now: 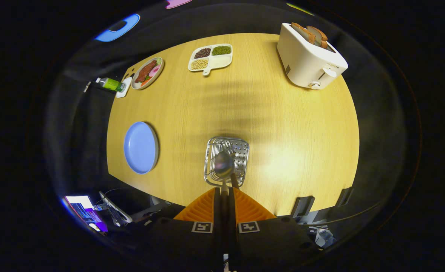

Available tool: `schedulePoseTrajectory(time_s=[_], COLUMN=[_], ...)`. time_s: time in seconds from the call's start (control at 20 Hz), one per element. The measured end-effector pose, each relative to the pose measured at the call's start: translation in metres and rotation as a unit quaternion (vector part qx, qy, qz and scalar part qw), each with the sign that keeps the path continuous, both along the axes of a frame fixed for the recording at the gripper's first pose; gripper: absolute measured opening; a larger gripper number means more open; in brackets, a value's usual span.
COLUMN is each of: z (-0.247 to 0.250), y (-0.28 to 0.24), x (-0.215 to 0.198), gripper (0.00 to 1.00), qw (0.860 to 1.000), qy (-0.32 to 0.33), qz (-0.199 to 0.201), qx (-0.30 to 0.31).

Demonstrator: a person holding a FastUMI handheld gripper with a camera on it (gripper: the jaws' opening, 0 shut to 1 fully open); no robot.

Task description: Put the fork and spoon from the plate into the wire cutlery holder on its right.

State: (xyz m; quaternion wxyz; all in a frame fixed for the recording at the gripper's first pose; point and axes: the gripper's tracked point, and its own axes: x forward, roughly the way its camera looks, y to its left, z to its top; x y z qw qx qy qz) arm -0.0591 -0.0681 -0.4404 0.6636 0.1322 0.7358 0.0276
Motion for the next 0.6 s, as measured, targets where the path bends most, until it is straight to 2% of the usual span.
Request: schedulePoseTrajectory(time_s=[0.35, 0.6], z=[-0.043, -0.050], y=[0.009, 0.015], x=[0.017, 0.022], gripper=[0.10, 0.12], qw=[1.000, 0.999], qy=[0.020, 0.016], qz=[-0.018, -0.029], qx=[-0.015, -0.009])
